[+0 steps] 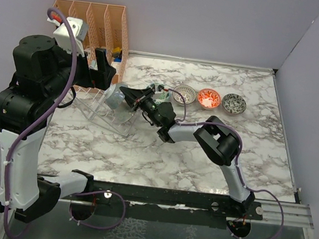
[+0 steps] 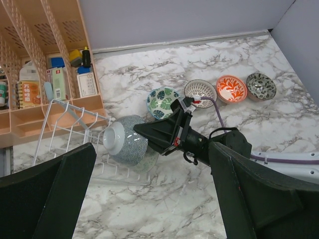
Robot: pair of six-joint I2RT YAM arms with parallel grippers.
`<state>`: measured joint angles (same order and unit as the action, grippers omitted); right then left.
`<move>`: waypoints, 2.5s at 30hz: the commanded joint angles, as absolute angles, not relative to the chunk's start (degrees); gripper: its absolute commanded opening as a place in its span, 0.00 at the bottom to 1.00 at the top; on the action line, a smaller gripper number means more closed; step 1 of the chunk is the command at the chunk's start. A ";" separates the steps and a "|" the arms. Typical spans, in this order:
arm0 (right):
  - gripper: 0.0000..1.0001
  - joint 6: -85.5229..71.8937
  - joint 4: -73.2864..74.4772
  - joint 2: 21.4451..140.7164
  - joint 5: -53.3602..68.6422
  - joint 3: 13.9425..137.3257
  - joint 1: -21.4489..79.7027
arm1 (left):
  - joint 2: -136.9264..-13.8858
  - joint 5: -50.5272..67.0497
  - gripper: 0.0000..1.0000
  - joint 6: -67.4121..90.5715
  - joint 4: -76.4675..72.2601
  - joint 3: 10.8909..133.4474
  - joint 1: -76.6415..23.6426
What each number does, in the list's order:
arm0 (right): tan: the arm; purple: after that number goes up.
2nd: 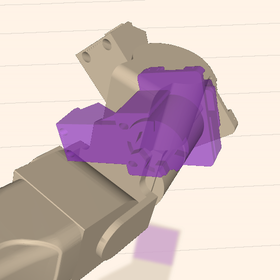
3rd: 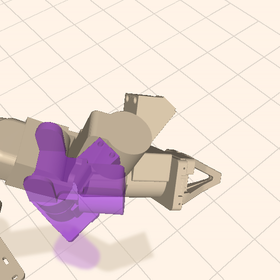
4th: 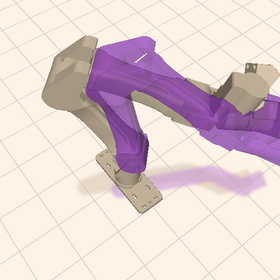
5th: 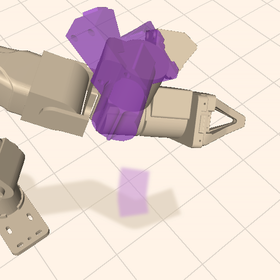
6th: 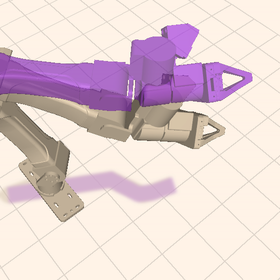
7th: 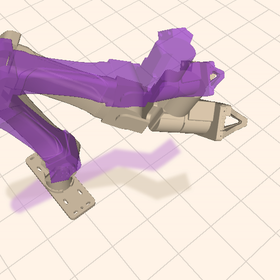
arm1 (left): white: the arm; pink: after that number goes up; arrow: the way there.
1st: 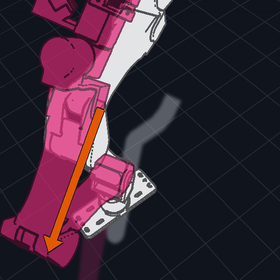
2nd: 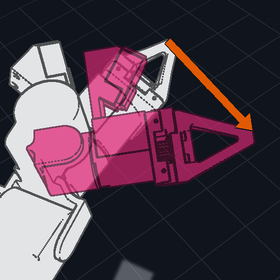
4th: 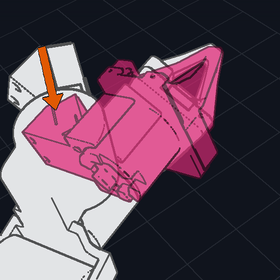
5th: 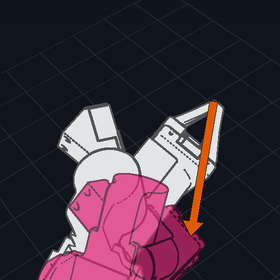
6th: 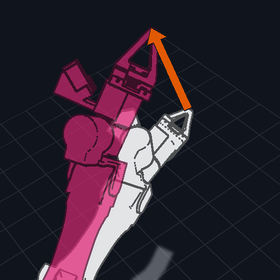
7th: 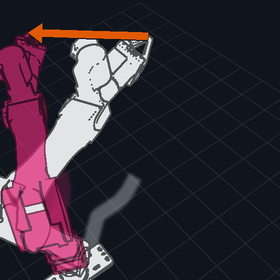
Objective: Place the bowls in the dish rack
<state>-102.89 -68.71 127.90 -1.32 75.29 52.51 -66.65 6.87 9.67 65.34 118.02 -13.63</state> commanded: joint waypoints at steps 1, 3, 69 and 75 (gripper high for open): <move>0.01 -104.61 -70.69 127.27 -2.10 76.06 53.17 | -65.74 7.03 0.99 8.96 65.56 117.78 -13.87; 0.01 -104.84 -70.07 126.89 -2.23 75.31 53.17 | -65.65 6.97 0.99 8.95 65.59 117.72 -13.89; 0.53 -109.08 -46.36 119.77 6.17 69.94 53.15 | -66.51 2.03 0.99 6.90 65.59 117.67 -17.39; 0.53 -108.55 -45.36 119.11 6.29 69.94 53.17 | -66.45 1.79 0.99 6.94 65.59 117.68 -17.76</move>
<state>-108.33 -46.87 121.75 3.75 70.52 52.49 -66.92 3.18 7.90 65.41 116.86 -17.30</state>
